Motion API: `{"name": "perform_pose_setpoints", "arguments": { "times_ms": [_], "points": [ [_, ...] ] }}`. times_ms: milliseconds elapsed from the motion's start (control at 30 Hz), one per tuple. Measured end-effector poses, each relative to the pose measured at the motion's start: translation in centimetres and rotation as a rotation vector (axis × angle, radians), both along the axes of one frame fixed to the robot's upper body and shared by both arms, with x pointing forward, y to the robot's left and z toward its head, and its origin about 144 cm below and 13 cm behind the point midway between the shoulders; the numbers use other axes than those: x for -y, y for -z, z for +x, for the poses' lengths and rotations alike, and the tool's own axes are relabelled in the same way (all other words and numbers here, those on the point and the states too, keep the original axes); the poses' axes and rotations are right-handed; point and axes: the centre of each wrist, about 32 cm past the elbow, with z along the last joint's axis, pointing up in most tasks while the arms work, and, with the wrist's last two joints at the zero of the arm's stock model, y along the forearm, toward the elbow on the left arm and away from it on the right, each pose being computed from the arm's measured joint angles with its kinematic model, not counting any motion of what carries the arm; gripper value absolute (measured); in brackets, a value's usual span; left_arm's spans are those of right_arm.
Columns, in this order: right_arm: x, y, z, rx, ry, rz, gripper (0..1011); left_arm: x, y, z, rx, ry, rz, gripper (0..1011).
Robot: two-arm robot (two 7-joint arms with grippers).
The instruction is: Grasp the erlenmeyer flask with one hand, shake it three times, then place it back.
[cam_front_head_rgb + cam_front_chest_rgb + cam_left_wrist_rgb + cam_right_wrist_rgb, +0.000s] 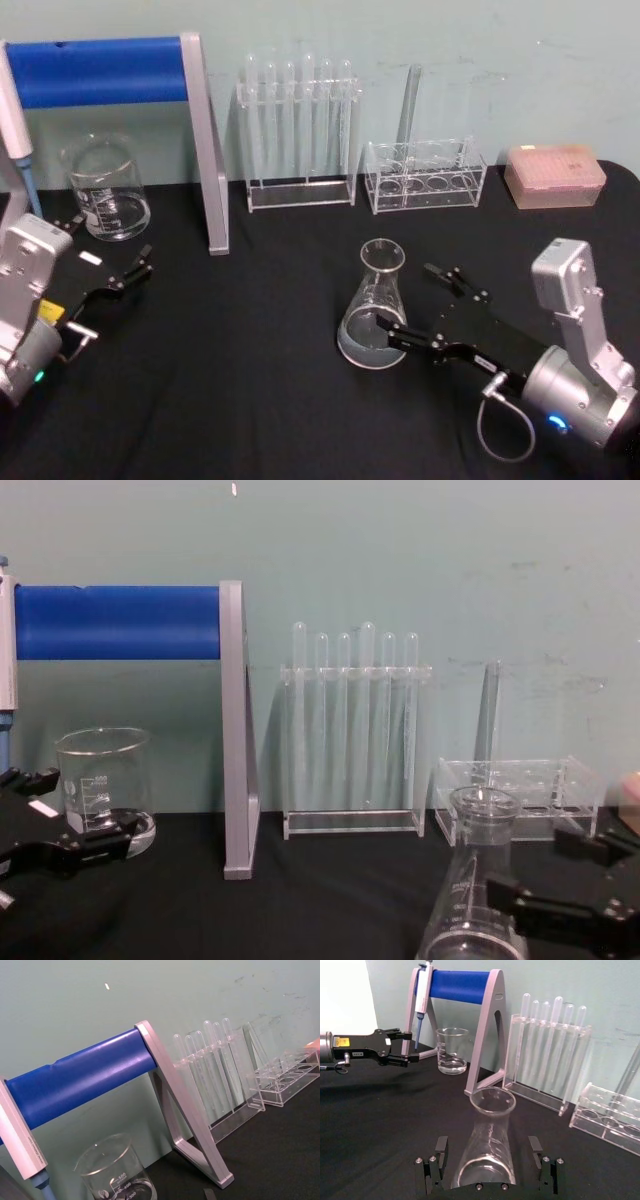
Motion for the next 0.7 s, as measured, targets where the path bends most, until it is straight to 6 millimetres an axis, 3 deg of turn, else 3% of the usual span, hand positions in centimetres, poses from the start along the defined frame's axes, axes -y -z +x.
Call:
{"name": "perform_pose_setpoints", "arguments": {
  "times_ms": [700],
  "points": [
    [-3.1, 0.0, 3.5, -0.002, 0.027, 0.022, 1000, 0.0, 0.0, 0.0, 0.0, 0.0, 0.0, 1001]
  ]
}}
